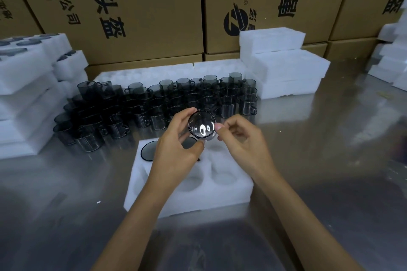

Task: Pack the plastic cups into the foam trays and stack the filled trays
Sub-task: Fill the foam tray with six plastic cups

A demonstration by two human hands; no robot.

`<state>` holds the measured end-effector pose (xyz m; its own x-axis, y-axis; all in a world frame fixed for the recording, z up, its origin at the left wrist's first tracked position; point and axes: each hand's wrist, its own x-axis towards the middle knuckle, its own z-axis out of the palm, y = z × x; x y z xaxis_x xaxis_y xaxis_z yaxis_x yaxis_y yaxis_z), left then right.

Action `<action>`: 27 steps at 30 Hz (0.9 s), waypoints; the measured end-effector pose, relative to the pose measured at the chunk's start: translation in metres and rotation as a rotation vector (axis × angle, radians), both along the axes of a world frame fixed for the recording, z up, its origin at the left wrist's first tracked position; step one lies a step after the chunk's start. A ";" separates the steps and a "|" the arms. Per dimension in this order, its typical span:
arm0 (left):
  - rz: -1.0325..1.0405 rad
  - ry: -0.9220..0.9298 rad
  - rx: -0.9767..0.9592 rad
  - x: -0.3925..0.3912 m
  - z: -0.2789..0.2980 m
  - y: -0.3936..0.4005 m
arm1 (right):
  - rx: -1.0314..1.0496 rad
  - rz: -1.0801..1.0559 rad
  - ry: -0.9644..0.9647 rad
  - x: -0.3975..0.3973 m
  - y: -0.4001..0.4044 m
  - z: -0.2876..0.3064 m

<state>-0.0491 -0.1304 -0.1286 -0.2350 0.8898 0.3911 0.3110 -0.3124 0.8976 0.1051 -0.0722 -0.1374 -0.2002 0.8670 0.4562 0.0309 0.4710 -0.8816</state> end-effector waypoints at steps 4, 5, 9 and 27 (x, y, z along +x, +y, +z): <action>0.020 0.002 0.029 0.000 0.002 -0.003 | 0.067 0.066 -0.051 0.002 -0.001 0.002; 0.029 0.005 0.039 0.001 0.003 -0.003 | 0.083 0.078 -0.072 0.003 0.000 0.002; 0.068 0.021 0.074 0.002 0.002 -0.004 | 0.096 0.104 -0.104 0.004 -0.001 0.002; 0.011 0.416 -0.185 0.001 -0.006 0.002 | -0.075 0.029 -0.187 0.023 -0.001 0.015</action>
